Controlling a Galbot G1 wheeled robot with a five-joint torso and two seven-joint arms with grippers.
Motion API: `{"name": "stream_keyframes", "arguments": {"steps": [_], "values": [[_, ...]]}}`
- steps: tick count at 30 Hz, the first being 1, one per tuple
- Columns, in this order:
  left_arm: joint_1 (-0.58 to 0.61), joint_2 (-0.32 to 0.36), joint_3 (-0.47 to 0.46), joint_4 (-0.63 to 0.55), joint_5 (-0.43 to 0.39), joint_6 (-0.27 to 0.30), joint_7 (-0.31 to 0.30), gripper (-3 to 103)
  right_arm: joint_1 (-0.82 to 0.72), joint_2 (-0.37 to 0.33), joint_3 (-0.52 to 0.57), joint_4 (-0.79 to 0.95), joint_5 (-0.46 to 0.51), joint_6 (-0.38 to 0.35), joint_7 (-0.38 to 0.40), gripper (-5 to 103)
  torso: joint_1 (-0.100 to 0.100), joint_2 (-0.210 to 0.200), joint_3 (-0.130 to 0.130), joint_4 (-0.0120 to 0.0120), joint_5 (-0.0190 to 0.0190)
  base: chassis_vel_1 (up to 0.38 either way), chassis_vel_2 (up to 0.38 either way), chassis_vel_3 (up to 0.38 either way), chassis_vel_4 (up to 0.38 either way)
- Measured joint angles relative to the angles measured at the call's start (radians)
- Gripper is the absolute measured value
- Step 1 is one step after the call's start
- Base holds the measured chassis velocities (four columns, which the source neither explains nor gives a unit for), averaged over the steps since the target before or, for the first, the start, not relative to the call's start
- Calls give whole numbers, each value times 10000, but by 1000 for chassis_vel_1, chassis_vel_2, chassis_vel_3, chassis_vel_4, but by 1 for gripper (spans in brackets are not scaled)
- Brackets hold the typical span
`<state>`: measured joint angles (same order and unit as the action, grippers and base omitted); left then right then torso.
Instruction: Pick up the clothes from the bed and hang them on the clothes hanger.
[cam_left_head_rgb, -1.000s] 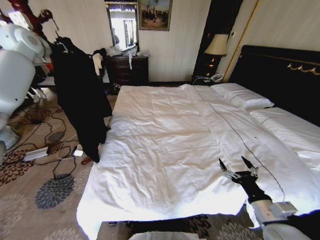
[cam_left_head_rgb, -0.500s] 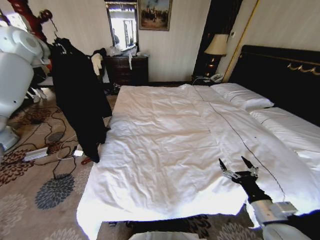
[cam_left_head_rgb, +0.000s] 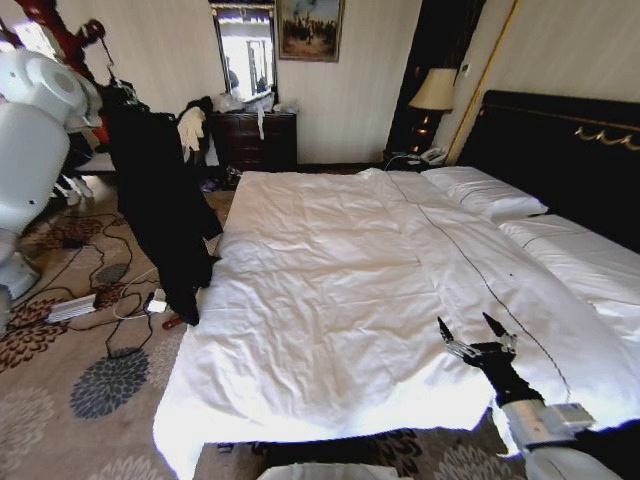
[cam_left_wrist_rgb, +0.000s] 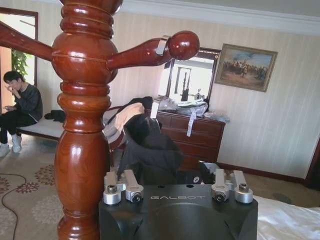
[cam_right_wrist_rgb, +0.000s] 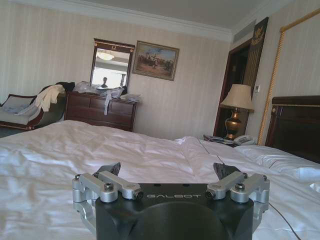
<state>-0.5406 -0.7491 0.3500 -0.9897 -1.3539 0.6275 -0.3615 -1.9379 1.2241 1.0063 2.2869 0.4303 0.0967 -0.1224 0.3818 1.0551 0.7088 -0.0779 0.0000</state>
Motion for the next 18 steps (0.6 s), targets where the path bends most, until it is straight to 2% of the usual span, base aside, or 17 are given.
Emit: {"name": "stream_keyframes", "arguments": {"steps": [1,3,6,8,9,11,18], "values": [[0,0,0,0,0,0,0,66,0,0,0,0,0,0,0,100,0,0,0,0,0,0,0,0,0],[0,78,-3,-131,2,40,-6,76,0,0,0,0,0,0,0,100,0,1,0,0,-1,0,0,0,0],[0,171,-3,-278,0,91,-47,82,0,0,0,0,0,0,0,100,-1,0,0,-1,-1,0,0,0,0],[14,339,-19,-534,-25,152,-108,92,0,0,0,0,0,0,0,100,0,1,0,-1,0,0,0,0,0],[14,339,-19,-534,-25,152,-108,92,0,0,0,0,0,0,0,100,0,1,0,-1,0,0,0,0,0],[35,496,-43,-741,-44,191,-153,99,0,0,0,0,0,0,0,100,0,0,0,0,-2,0,0,0,0],[159,1013,-226,-1514,-154,263,-201,100,0,0,0,0,0,0,0,100,0,1,0,0,-1,0,0,0,0]]}}
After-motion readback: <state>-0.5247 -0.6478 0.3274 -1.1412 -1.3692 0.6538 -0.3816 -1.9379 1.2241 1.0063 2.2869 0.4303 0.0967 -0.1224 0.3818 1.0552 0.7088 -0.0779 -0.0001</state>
